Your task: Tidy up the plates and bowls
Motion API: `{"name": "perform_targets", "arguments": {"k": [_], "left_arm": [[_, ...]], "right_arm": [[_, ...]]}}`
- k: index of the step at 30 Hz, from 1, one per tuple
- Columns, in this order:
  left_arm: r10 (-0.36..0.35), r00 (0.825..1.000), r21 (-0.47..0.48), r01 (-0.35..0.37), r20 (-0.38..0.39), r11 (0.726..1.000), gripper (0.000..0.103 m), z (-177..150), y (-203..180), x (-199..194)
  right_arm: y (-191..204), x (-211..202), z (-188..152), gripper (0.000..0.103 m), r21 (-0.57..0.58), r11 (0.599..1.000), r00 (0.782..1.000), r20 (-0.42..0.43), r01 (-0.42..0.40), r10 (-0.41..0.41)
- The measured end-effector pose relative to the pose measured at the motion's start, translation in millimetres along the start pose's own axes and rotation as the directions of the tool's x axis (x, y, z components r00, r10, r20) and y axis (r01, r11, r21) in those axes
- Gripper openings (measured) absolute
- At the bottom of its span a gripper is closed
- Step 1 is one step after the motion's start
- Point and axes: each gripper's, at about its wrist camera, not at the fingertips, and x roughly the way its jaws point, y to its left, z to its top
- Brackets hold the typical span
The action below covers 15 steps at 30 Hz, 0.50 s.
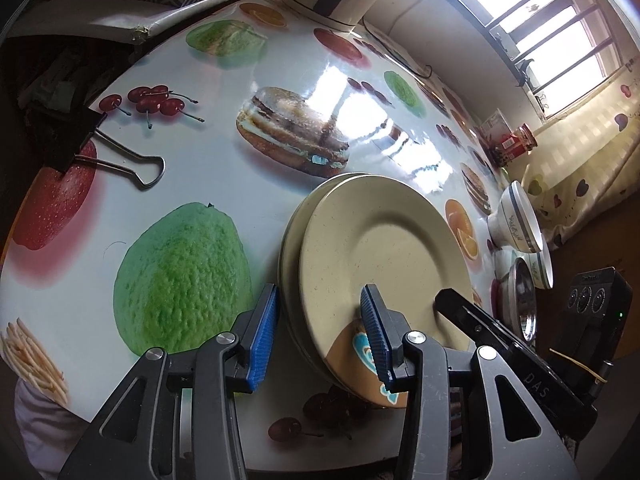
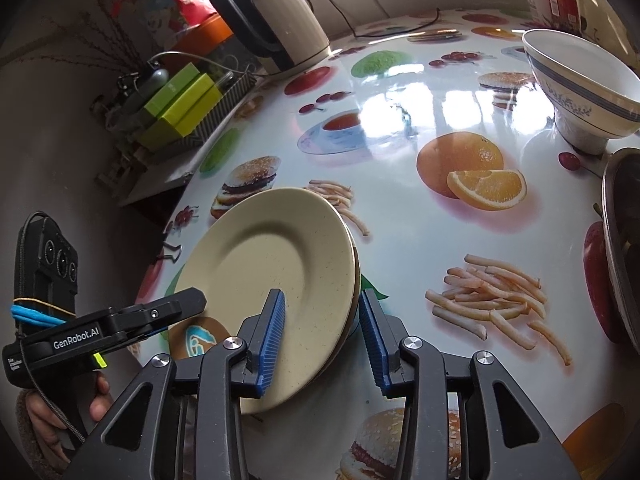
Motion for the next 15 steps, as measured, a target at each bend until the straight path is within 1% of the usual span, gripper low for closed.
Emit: {"name": "perform_targets", "arguments": {"k": [15], "left_arm": [[0.035,0.999,0.032,-0.035,-0.011,0.999,0.043,38,-16,22]], "right_arm": [[-11,16,34,0.038,0.020,1.000,1.000,0.012,0.022,-0.022]]}}
